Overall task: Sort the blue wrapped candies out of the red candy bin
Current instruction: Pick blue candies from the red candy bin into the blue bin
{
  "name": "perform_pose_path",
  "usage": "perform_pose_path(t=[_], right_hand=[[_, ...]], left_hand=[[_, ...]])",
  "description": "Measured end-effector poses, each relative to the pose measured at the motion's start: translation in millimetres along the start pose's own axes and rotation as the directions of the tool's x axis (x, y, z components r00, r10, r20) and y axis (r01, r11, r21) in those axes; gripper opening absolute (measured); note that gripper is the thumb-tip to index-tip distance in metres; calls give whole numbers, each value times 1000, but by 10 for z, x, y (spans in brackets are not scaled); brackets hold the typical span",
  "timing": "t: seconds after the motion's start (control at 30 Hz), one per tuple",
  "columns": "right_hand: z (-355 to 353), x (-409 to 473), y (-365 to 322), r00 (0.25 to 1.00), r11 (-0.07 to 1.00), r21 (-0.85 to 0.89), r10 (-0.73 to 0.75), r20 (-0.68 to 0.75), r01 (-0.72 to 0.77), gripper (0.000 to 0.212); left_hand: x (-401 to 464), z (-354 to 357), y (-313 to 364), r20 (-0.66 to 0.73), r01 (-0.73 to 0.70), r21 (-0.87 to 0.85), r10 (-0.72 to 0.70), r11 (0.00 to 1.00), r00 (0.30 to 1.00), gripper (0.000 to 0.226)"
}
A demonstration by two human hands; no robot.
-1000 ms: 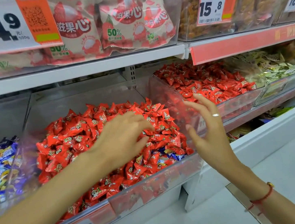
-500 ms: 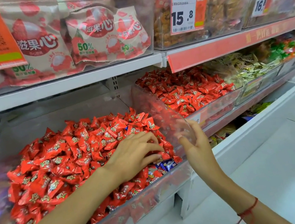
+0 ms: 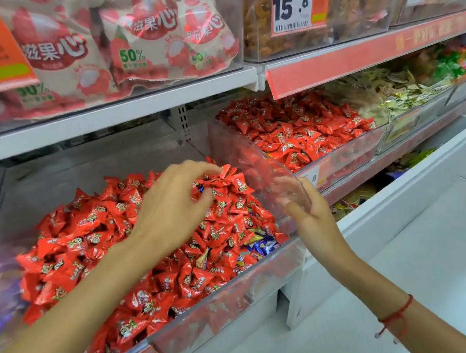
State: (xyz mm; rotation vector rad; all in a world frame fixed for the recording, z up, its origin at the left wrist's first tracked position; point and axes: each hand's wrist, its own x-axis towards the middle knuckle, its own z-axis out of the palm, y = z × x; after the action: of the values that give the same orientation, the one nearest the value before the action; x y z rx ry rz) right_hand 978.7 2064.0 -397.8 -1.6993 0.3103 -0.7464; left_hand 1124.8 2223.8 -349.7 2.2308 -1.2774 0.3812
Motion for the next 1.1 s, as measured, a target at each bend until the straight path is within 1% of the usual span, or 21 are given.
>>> perform_pose_path(t=[0.03, 0.1, 0.13, 0.2, 0.23, 0.27, 0.3, 0.33, 0.4, 0.43, 0.5, 0.63, 0.7, 0.73, 0.77, 0.83, 0.9, 0.93, 0.97, 1.03, 1.1], right_hand=[[2, 0, -3, 1000, 1000, 5, 6, 3, -6, 28], [5, 4, -14, 1000, 1000, 2, 7, 9, -7, 29], [-2, 8, -19, 1000, 1000, -3, 6, 14, -6, 27], [-38, 2, -51, 999, 999, -40, 5, 53, -2, 26], [-65, -8, -75, 996, 997, -75, -11, 86, 18, 34], [-97, -15, -107, 992, 991, -119, -47, 120, 61, 45], [-126, -13, -135, 985, 977, -173, -97, 144, 122, 56], [-150, -3, -160, 973, 954, -226, -160, 167, 195, 62], [-166, 24, -189, 936, 892, -306, -273, 221, 333, 64], [-160, 41, -192, 922, 871, -326, -295, 251, 368, 62], [-152, 60, -181, 915, 861, -339, -294, 278, 380, 57], [-134, 63, -128, 924, 866, -341, -291, 249, 365, 51], [-115, 64, -101, 925, 876, -315, -305, 228, 366, 48], [-104, 63, -94, 925, 880, -299, -314, 216, 368, 46], [-93, 63, -89, 925, 884, -286, -320, 204, 369, 45], [-81, 62, -83, 925, 888, -272, -328, 191, 371, 42], [-82, 63, -73, 926, 889, -272, -326, 189, 369, 42], [-85, 65, -69, 927, 889, -273, -325, 189, 367, 42], [-88, 65, -66, 927, 889, -272, -324, 190, 367, 42], [-82, 66, -61, 927, 890, -271, -326, 186, 368, 42], [-65, 65, -49, 929, 894, -261, -330, 170, 365, 42]], left_hand=[[-10, 27, 69, 74, -79, -31, 81, 996, 994, 28], [-15, 126, 129, 269, -182, -66, 193, 981, 944, 22], [-11, 182, 121, 360, -204, -64, 214, 977, 908, 24], [-22, 289, 74, 503, -255, -18, 229, 967, 834, 35], [-38, 331, 43, 542, -285, 12, 233, 958, 808, 39], [-52, 350, 21, 550, -302, 33, 235, 953, 802, 39], [-59, 352, -3, 540, -302, 49, 229, 952, 810, 37], [-57, 342, -18, 521, -299, 70, 221, 952, 825, 36], [-30, 299, -47, 492, -296, 122, 202, 947, 847, 36], [-9, 266, -64, 480, -294, 146, 193, 945, 856, 37], [38, 194, -117, 453, -273, 200, 158, 941, 877, 37], [111, 66, -166, 348, -141, 311, 25, 940, 937, 28], [107, 60, -107, 266, -128, 273, 53, 954, 962, 27], [93, 71, -43, 253, -146, 213, 90, 966, 963, 26], [73, 91, 43, 284, -174, 140, 129, 975, 950, 26], [16, 193, 202, 426, -254, 32, 216, 967, 878, 27], [-21, 304, 223, 533, -359, 70, 270, 931, 802, 26], [-11, 315, 163, 540, -384, 109, 269, 917, 798, 25], [10, 298, 78, 523, -373, 147, 248, 916, 815, 25], [42, 218, -66, 471, -299, 201, 175, 933, 864, 27], [51, 169, -94, 411, -232, 228, 123, 945, 903, 34]])
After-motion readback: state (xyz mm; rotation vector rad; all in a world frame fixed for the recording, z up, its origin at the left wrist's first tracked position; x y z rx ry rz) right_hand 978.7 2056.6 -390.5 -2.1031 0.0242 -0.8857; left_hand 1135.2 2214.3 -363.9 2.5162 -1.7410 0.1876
